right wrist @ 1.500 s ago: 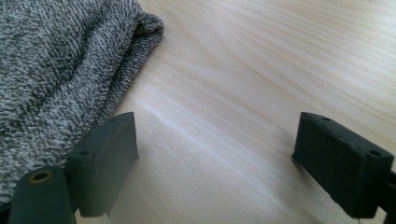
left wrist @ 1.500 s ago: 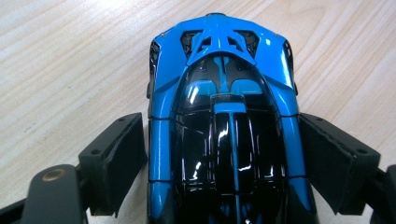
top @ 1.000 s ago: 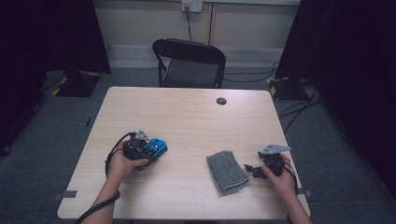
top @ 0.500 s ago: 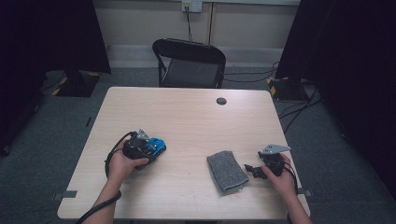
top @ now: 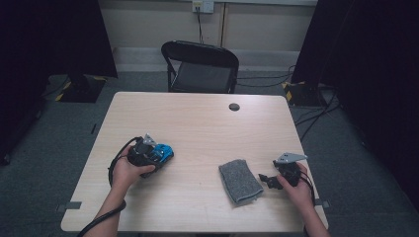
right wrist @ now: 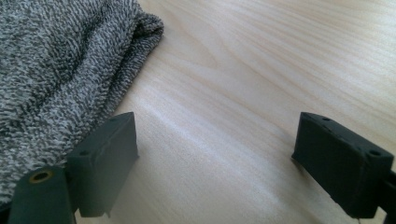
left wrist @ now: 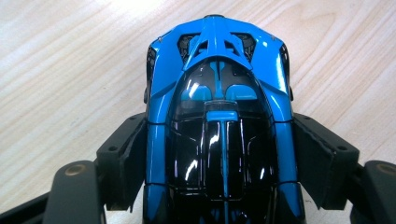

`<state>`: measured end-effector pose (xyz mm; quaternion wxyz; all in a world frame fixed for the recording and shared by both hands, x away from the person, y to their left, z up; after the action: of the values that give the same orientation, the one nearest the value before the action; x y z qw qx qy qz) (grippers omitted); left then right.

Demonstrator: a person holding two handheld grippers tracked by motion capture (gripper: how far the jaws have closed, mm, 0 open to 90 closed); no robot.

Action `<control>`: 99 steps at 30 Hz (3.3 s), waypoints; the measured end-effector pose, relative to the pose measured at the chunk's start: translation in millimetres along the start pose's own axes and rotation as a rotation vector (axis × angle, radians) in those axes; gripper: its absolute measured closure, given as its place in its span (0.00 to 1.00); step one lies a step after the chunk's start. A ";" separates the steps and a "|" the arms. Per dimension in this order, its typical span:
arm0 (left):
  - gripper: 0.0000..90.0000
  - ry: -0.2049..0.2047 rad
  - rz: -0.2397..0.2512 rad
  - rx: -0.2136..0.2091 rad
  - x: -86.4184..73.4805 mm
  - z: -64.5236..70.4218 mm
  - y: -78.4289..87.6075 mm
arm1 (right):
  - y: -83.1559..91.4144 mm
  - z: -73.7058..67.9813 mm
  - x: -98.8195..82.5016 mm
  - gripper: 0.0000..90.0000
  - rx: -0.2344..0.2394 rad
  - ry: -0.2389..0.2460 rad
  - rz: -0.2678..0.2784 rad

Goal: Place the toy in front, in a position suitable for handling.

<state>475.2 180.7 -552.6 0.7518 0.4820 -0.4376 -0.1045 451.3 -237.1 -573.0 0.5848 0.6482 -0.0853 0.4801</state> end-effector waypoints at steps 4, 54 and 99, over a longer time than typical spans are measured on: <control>0.29 0.001 0.009 0.001 5.6 0.3 4.0 | 0.0 0.0 0.0 0.14 0.000 0.000 0.000; 0.31 -0.047 -0.022 -0.025 107.9 17.9 -76.6 | 0.2 0.3 -0.3 0.14 -0.002 0.000 0.000; 0.19 0.019 0.063 -0.038 107.4 12.9 -64.1 | 0.6 0.3 -0.7 0.14 -0.002 -0.001 -0.002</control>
<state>546.3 77.5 -543.1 0.7680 0.4545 -0.4431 -0.0847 450.7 -237.9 -573.0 0.5860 0.6481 -0.0853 0.4789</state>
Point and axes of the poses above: each handheld gripper's, and its own axes: y roughly backward along the jaws, x roughly out of its top, z roughly to its right, the point moved 10 cm from there along -y, roughly forward along the jaws, and after that the axes turned 13 degrees about -x, right-handed, at the moved point
